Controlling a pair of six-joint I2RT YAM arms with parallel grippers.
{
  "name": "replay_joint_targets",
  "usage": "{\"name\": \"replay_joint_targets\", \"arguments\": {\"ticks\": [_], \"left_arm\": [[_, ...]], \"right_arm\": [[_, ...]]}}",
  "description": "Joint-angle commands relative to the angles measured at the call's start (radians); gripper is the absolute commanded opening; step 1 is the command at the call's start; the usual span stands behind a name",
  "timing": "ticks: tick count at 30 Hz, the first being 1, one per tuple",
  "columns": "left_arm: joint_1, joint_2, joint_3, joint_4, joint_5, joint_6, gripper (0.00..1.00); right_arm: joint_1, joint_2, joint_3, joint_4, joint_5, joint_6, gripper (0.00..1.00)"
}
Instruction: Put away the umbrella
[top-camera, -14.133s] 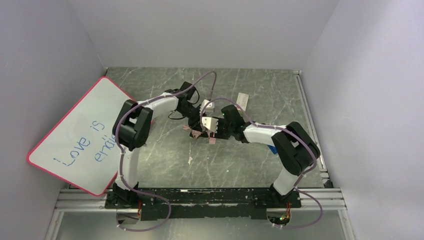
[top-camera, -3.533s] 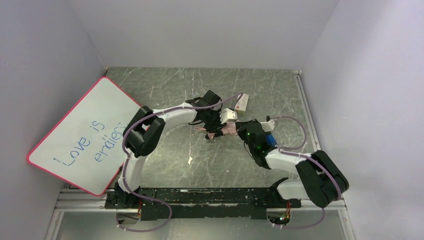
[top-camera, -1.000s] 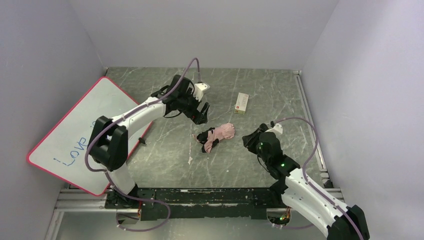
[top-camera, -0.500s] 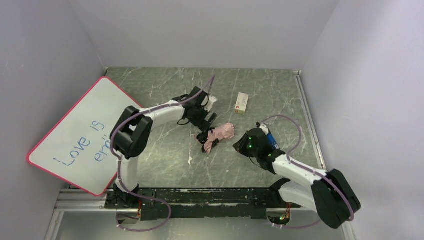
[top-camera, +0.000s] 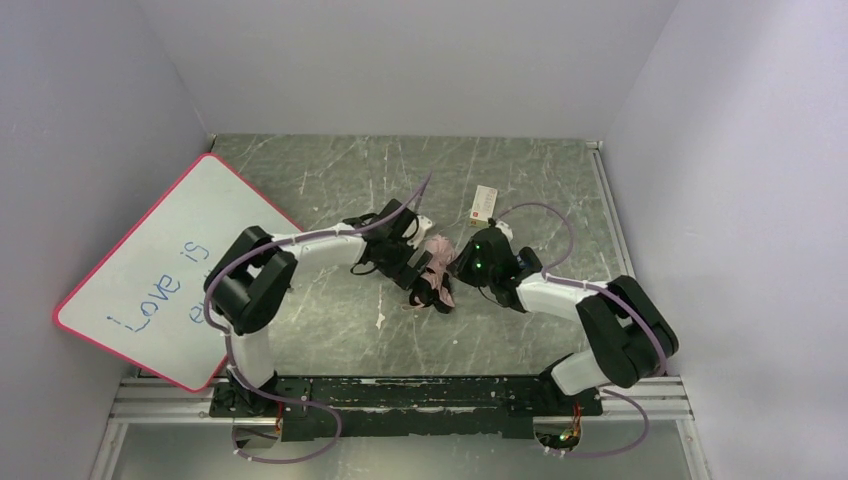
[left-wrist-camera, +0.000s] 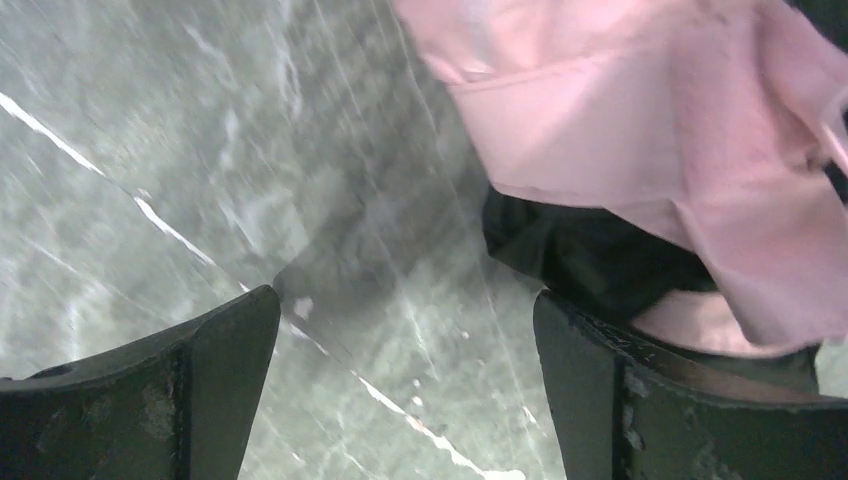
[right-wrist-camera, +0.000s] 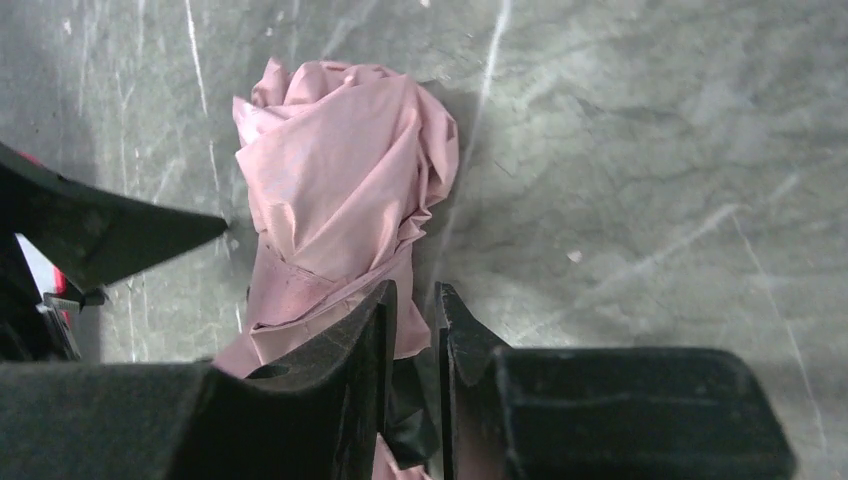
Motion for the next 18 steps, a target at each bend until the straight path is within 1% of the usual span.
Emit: {"name": "replay_joint_targets", "arguments": {"ticks": [1,4,7,10,12,15,18], "left_arm": [[-0.022,-0.088,-0.059,0.009,0.008,-0.059,1.00],[-0.021,-0.134,-0.062,-0.009,-0.036,-0.069,1.00],[-0.013,-0.189,-0.050,-0.019,-0.121,-0.083,1.00],[0.014,-0.259,-0.028,-0.033,-0.177,-0.125,1.00],[0.033,-0.307,-0.016,-0.038,-0.186,-0.145,1.00],[0.038,-0.415,-0.041,-0.002,-0.190,-0.144,1.00],[0.038,-0.547,-0.107,0.049,-0.193,-0.148,1.00]], "right_arm": [[0.003,0.020,0.046,0.041,-0.025,-0.066,0.24],[0.003,-0.026,0.044,0.002,0.011,-0.101,0.24],[0.002,-0.106,0.039,-0.077,0.071,-0.152,0.26],[0.002,-0.217,0.037,-0.176,0.131,-0.197,0.31],[0.002,-0.311,0.036,-0.256,0.170,-0.228,0.36],[0.002,-0.466,0.040,-0.350,0.220,-0.262,0.47],[0.002,-0.633,0.052,-0.414,0.254,-0.308,0.72]]}}
